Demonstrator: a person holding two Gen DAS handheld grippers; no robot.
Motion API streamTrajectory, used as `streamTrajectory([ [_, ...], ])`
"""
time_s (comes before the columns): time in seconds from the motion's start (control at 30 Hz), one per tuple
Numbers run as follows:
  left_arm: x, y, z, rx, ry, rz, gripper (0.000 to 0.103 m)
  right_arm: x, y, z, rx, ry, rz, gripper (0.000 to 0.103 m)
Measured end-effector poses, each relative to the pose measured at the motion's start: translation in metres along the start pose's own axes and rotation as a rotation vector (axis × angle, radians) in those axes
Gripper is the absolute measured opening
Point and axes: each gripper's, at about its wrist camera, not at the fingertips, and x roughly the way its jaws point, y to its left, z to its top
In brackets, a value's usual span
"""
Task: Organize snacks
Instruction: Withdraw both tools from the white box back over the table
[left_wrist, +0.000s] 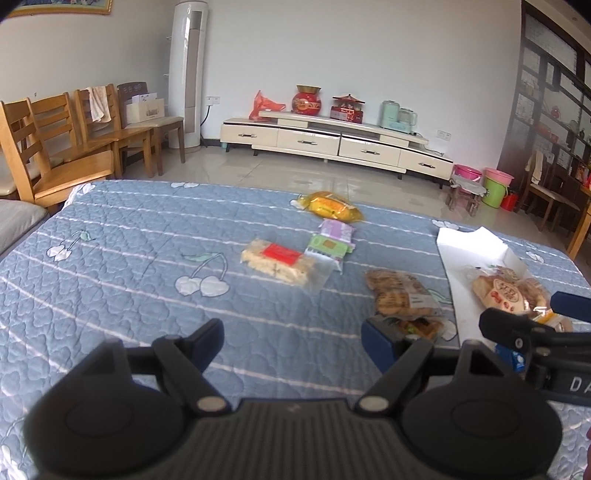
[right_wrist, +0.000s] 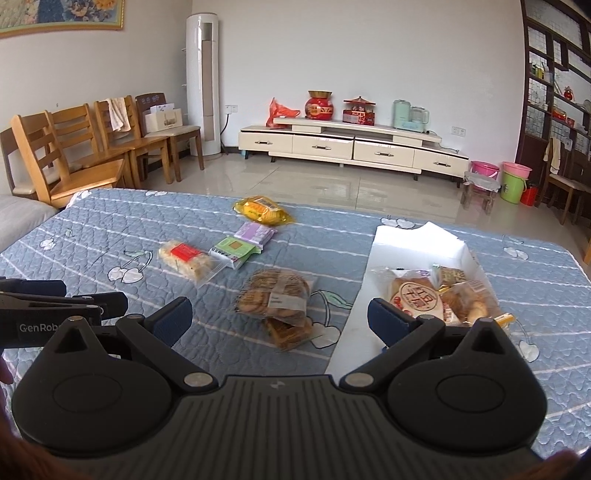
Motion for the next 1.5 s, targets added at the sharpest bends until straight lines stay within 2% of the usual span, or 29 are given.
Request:
streamTrajectory([
  [0.6, 0.022, 0.028, -0.005, -0.041, 0.032, 0.055, 0.083, 0.01, -0.003, -0.007, 0.009, 0.04, 0.018, 0.103],
  [0.93, 0.007, 0.056, -0.006, -0.049, 0.006, 0.109, 0.083, 0.0, -0.014, -0.012, 0.027, 0.034, -0.002, 0.103],
  [1.33, 0.0, 0.099, -0.011, -0.104, 0.013, 0.185, 0.084, -0.012, -0.029, -0.021, 0.059, 0.027, -0.032, 0.103],
  [1.5, 0.014, 0.095, 0.0, -0.108, 0.014, 0.172, 0.088, -0.01, -0.03, -0.022, 0.062, 0.025, -0.029, 0.103],
])
